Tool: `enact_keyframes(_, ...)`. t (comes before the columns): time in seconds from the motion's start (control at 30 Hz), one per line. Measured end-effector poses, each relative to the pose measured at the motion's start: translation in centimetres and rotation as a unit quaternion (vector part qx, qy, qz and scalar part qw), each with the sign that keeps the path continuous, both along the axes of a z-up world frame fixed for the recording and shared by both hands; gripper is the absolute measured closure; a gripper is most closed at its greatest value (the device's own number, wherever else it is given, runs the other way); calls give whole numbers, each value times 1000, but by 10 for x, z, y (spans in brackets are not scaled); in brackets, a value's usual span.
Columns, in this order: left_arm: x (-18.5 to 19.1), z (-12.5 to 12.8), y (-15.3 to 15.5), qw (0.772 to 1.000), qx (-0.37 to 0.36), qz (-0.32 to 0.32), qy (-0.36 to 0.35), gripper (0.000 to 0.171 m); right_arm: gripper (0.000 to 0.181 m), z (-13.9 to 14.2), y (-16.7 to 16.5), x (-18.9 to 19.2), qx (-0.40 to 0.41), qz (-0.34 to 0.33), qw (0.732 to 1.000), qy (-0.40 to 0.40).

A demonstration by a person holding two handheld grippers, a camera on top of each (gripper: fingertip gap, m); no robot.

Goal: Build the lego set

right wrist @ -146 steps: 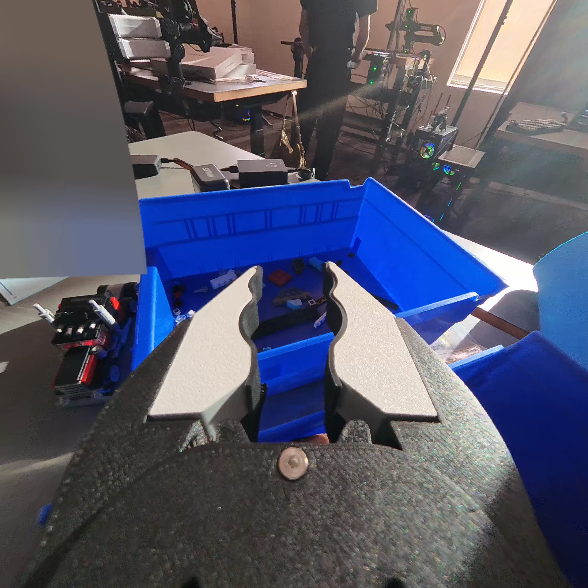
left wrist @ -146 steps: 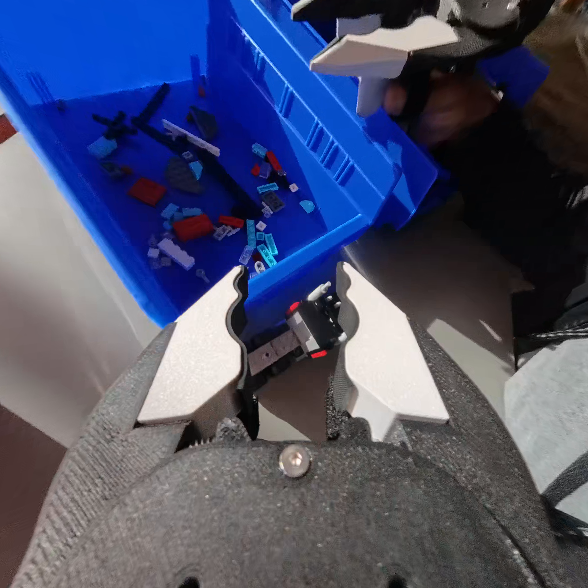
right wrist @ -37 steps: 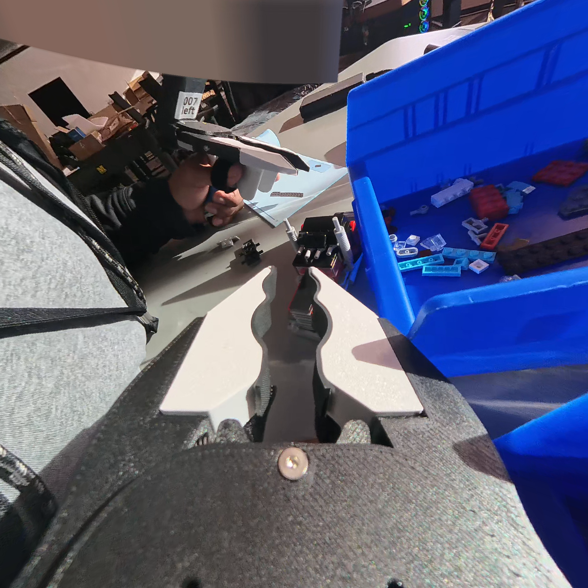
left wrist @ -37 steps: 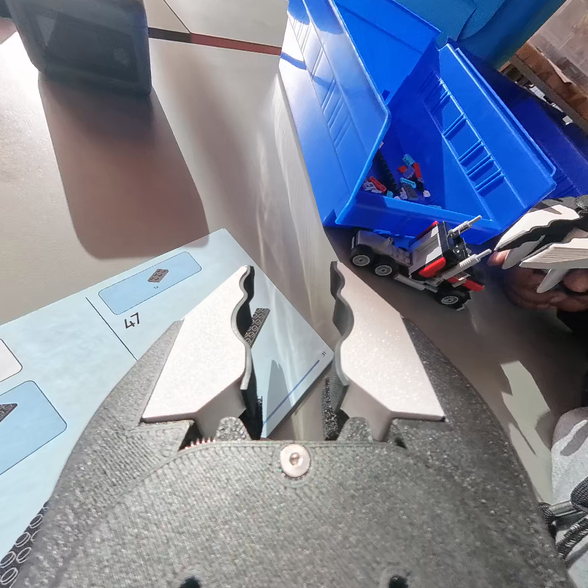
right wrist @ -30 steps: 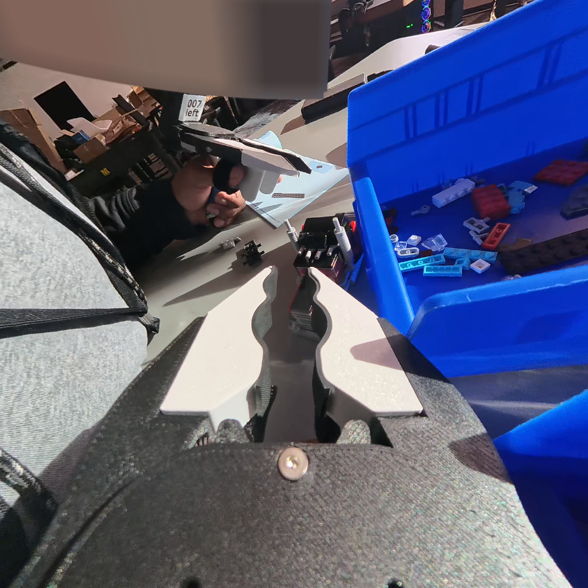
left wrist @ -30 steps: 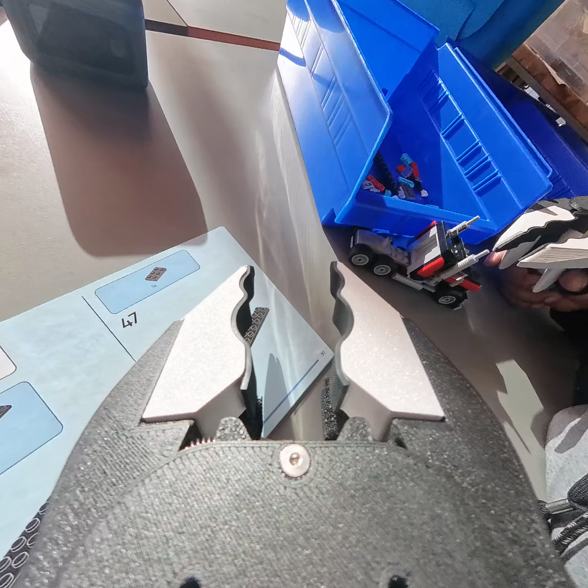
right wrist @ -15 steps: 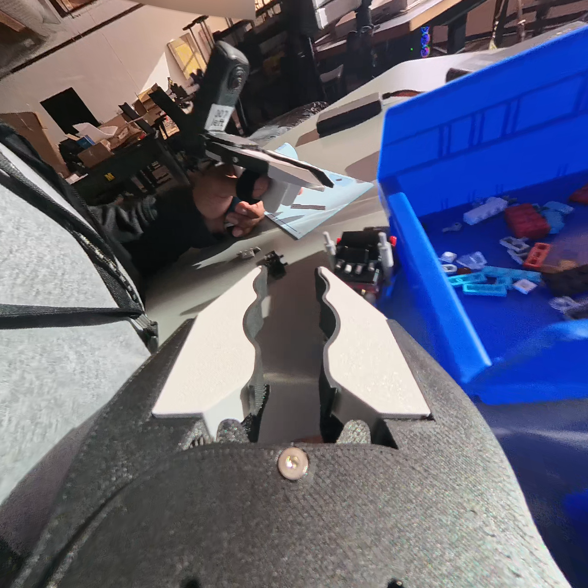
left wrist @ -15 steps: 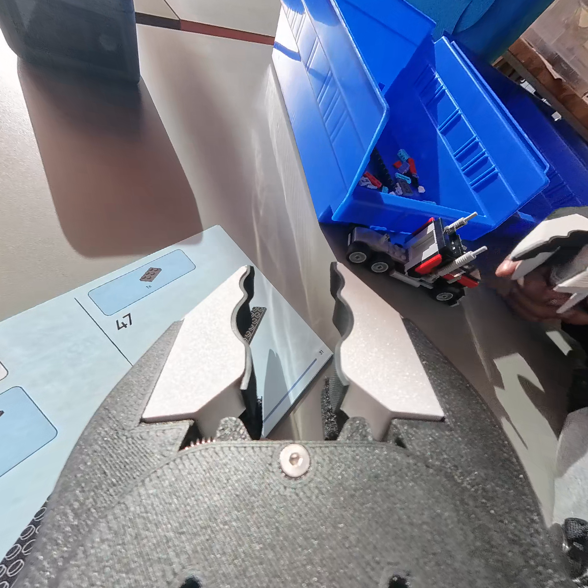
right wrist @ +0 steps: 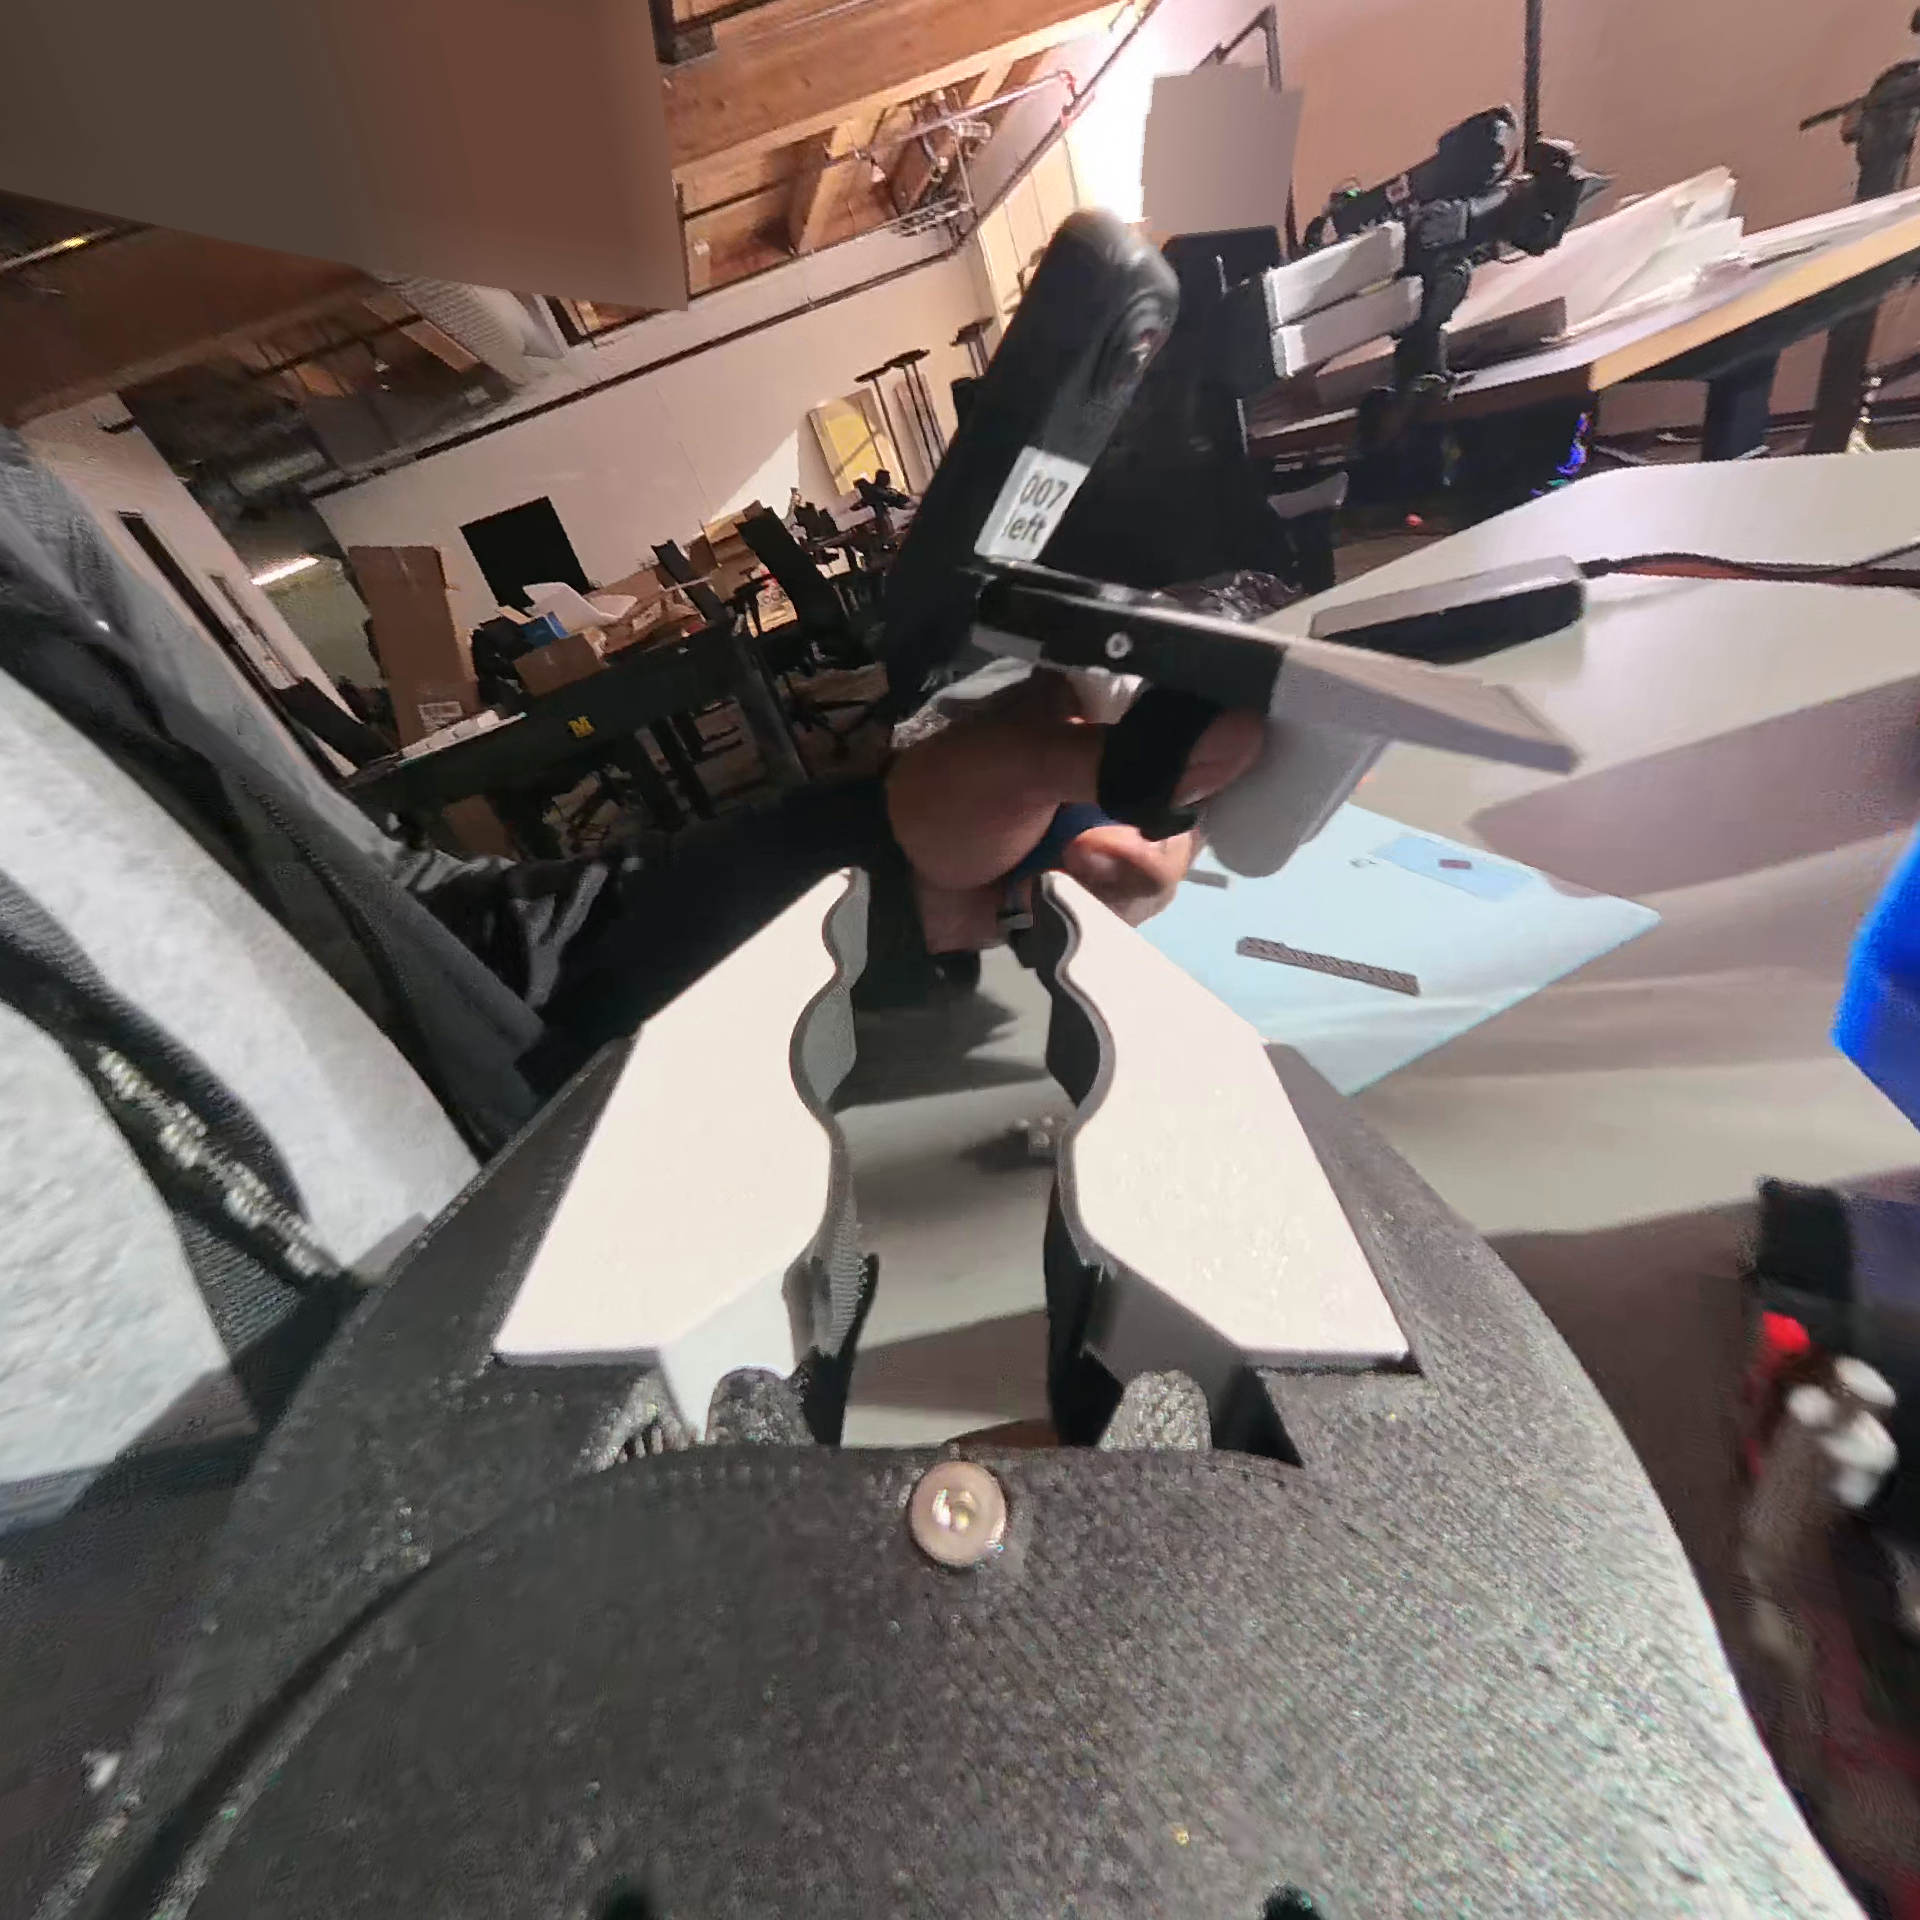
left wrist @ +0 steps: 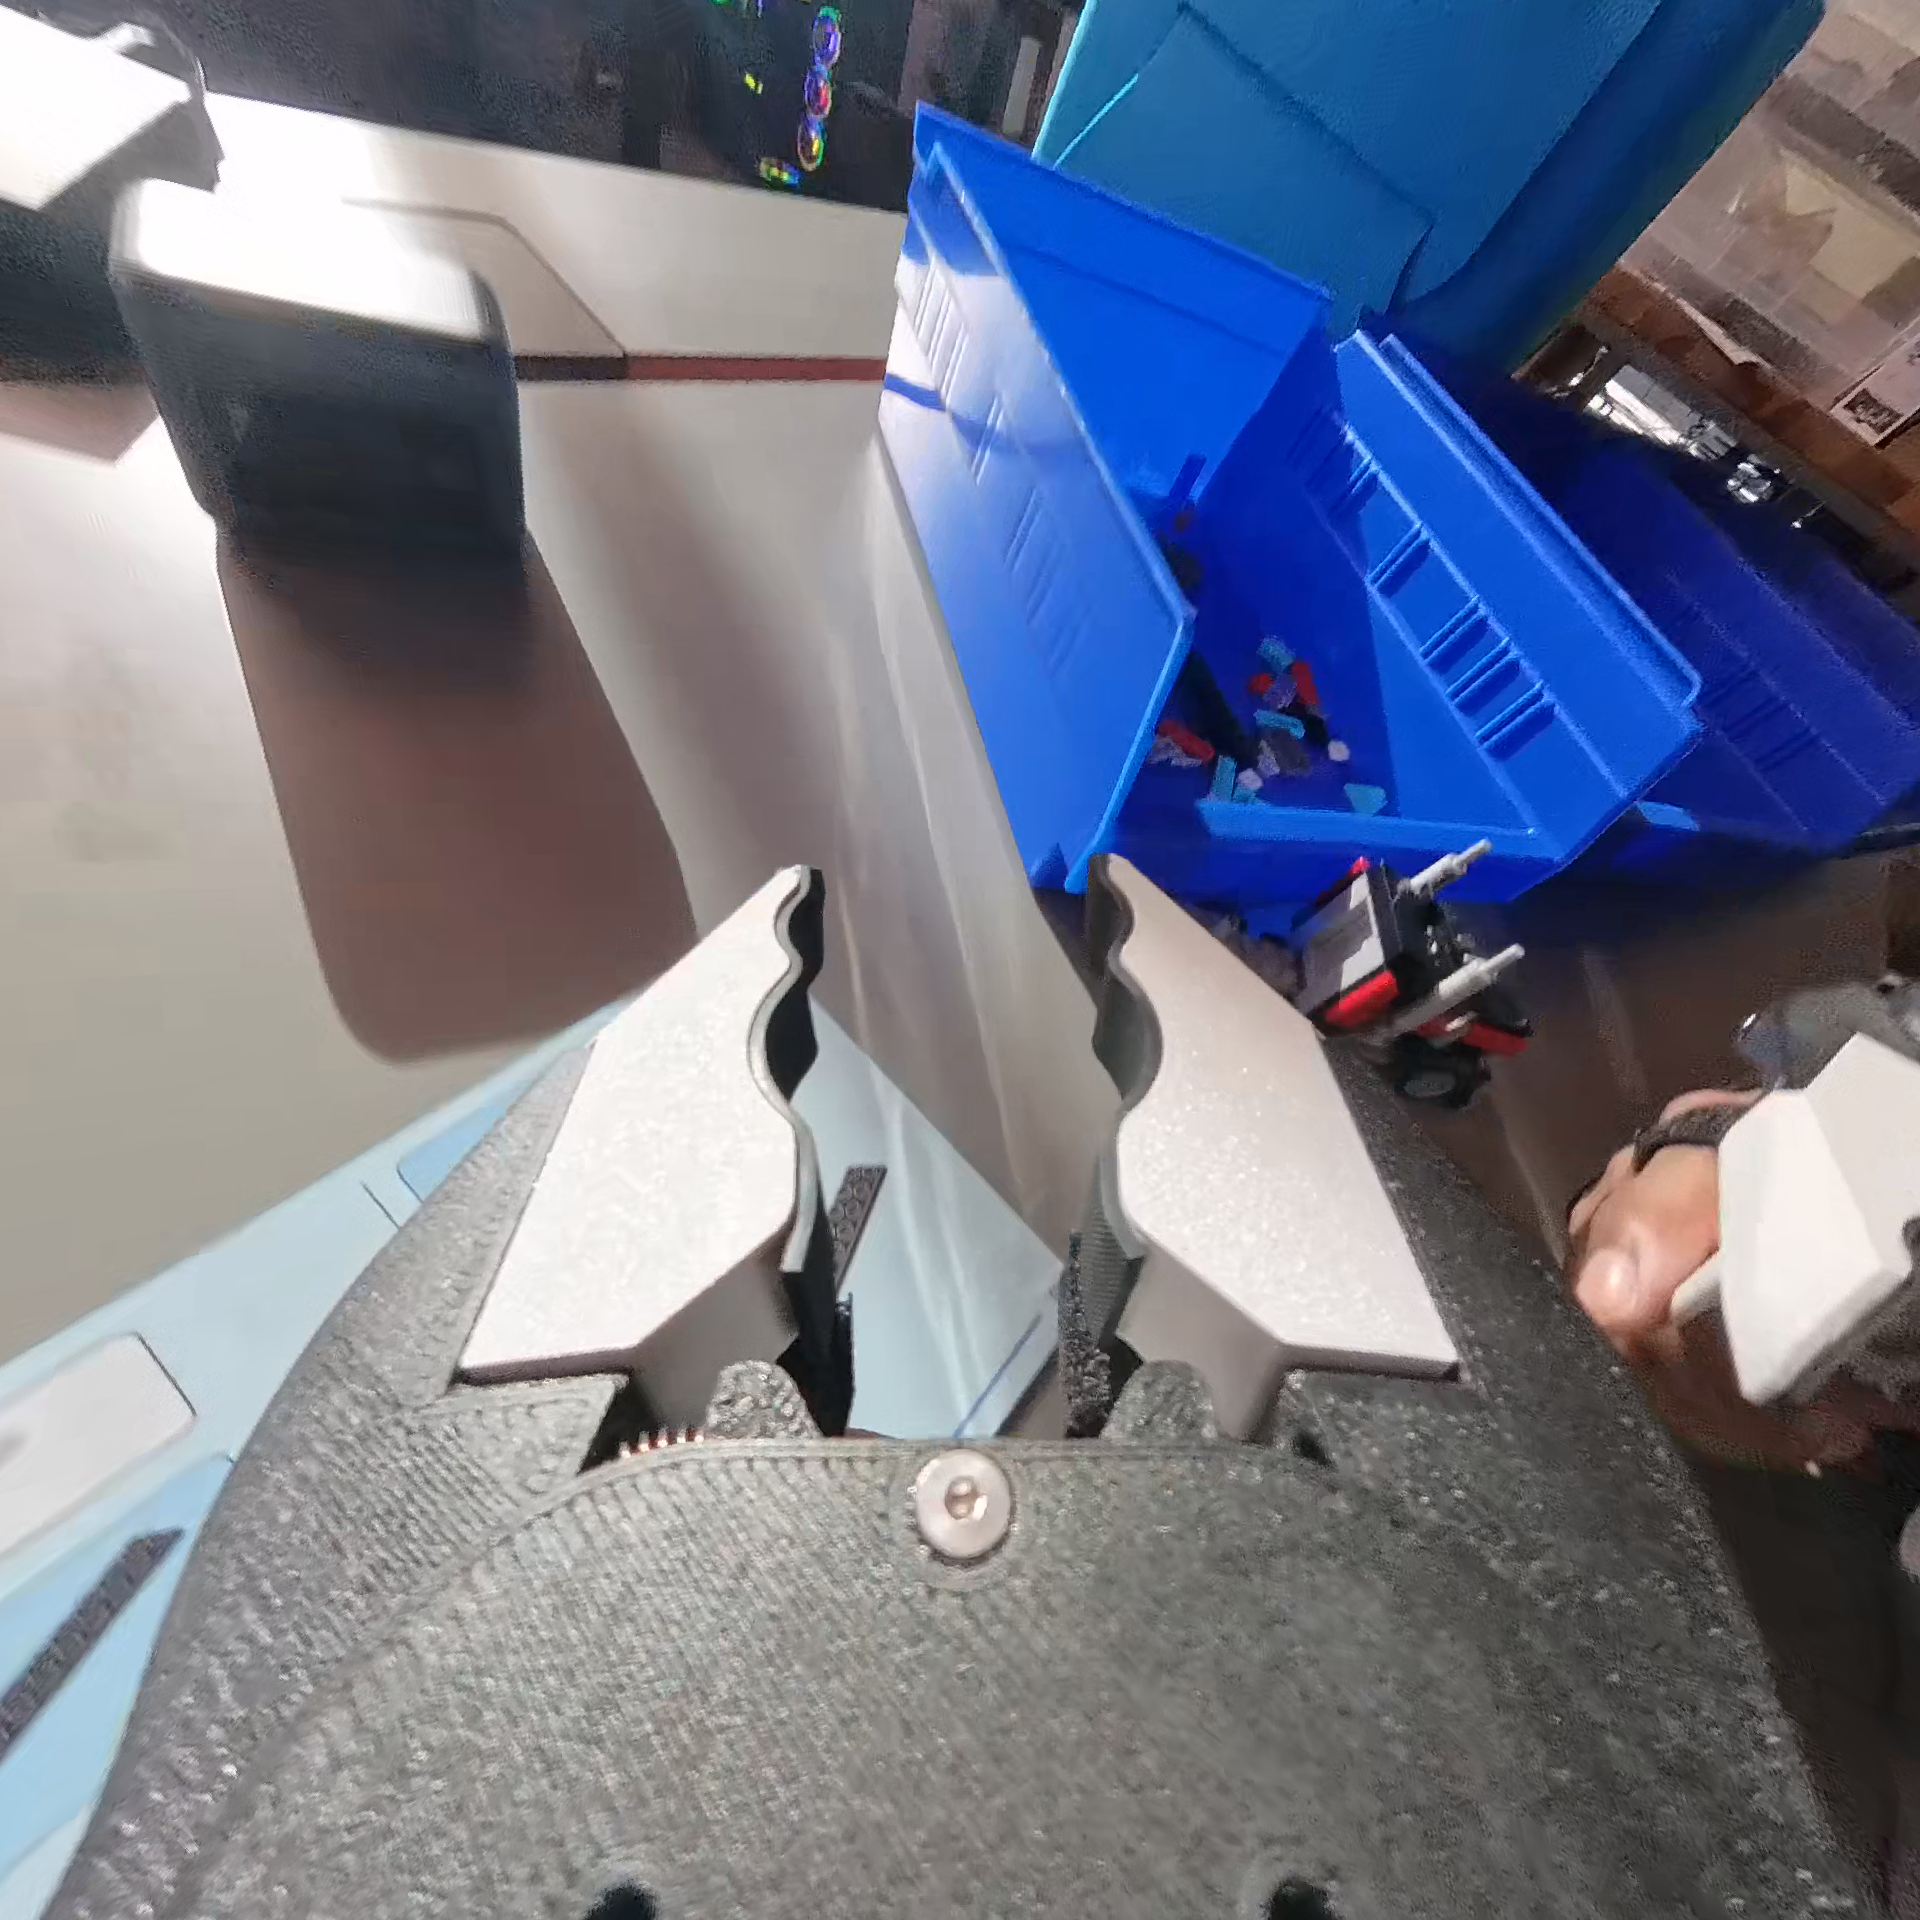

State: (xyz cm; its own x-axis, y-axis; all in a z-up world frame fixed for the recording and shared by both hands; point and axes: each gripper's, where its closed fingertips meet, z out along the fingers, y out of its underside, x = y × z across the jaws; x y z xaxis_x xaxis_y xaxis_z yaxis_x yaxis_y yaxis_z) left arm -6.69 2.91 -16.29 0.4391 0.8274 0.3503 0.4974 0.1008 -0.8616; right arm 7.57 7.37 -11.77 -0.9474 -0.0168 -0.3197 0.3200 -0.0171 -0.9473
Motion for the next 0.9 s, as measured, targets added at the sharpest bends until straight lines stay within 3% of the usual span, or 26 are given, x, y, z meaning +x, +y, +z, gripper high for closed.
enact_keyframes(0.13, -31, 40, 0, 999, 2, -4, 50, 118, 146, 1, -24, 0, -18, 13, 1000, -7)
enact_keyframes(0.23, -60, 53, 3, 997, -1, -6, 73, 118, 144, 4, -34, -6, -31, 14, 999, -20)
enact_keyframes(0.4, -93, 39, 3, 997, -4, 5, 74, 118, 143, 8, -41, -19, -47, 1, 999, -14)
enact_keyframes(0.9, -71, 27, 13, 999, -8, -4, 32, 117, 139, 12, -27, -29, -87, 16, 993, -75)
